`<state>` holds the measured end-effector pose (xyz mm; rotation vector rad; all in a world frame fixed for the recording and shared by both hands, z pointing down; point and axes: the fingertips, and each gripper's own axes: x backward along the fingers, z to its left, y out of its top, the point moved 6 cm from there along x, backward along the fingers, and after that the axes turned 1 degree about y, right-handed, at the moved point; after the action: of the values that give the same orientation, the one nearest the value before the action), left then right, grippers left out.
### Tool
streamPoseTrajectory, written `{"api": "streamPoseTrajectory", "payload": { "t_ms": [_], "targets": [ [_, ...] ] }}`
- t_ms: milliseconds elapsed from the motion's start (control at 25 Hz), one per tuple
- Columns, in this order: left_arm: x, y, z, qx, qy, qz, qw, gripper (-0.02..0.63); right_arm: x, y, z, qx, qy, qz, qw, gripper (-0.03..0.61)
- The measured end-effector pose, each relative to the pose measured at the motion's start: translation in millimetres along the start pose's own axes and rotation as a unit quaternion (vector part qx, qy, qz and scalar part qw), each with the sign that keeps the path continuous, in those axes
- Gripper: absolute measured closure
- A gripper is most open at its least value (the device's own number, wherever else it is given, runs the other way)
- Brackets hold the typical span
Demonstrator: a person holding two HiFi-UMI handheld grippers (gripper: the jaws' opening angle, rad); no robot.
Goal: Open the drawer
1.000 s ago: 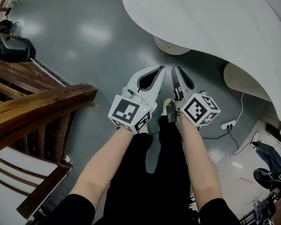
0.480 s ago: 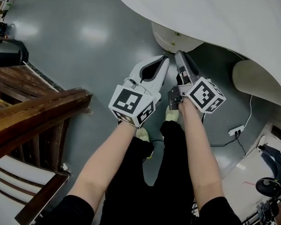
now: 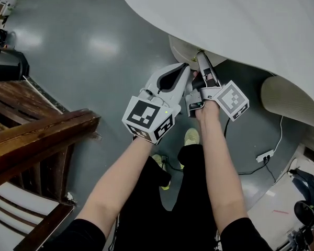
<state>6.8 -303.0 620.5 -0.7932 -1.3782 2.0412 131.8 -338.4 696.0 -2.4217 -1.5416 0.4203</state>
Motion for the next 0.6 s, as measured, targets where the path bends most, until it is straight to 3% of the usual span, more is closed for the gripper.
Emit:
{"api": "streamPoseTrajectory", "payload": {
  "t_ms": [320,600],
  "targets": [
    [1,-6,5,-0.001,0.004,0.002,1.0000,0.604,-17,2,-6,-0.050,0.037,0.002,0.998,0.419],
    [6,-5,9,0.004,0.015,0.004,0.9999,0.604,-22,3,-5,-0.063,0.056,-0.002,0.996,0.466]
  ]
}}
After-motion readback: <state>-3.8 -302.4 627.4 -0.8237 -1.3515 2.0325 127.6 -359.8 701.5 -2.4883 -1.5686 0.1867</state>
